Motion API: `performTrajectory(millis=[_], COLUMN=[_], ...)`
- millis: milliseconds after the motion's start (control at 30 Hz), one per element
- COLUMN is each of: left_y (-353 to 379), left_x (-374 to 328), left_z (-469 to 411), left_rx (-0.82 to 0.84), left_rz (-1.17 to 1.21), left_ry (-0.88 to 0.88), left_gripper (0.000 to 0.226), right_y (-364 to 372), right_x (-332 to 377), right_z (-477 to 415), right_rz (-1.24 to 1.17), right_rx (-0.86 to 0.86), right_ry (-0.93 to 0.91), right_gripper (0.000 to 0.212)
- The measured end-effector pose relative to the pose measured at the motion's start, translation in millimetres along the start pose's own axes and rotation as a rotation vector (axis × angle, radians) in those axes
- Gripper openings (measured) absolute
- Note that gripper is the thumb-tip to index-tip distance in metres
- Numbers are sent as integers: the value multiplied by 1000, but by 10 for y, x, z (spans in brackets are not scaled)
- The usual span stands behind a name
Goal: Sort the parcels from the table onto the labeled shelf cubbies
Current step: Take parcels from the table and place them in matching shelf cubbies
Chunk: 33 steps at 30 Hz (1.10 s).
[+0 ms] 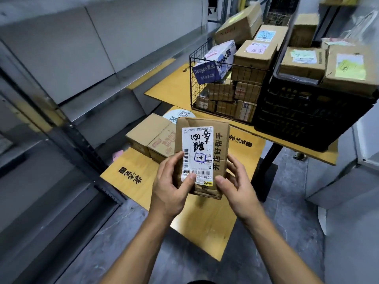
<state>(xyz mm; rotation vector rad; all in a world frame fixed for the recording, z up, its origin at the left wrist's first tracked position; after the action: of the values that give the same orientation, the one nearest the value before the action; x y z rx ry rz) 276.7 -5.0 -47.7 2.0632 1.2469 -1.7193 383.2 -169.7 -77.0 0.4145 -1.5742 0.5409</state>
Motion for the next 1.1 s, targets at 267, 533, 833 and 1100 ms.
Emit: performTrajectory(millis=[267, 533, 833, 1100], left_y=[-1014, -2539, -4338, -5477], left_x=[160, 165, 67, 52], left_z=[102, 239, 503, 651], left_rx=[-231, -455, -566, -535], left_rz=[-142, -298, -475, -661], left_ry=[5, 33, 85, 33], left_gripper=[55, 55, 58, 50], right_y=[1083, 2647, 4365, 5340], right_x=[314, 953, 1742, 2196], right_z=[-196, -243, 60, 138], right_rz=[10, -28, -142, -211], right_rx=[209, 309, 407, 422], right_ry=[-119, -278, -411, -427], right_gripper=[74, 81, 75, 71])
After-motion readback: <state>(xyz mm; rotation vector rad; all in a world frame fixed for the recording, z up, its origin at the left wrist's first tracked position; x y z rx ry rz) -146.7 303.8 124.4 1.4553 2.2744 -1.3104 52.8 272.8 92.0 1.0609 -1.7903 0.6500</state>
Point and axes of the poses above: each hand's wrist, its own z-axis away from the middle knuckle, its own y-axis out of the palm, x = y × z, the point moved 6 cm from there along -z, towards the middle knuckle, and after that the axes turned 2 degrees about z, right-handed, at the moved point
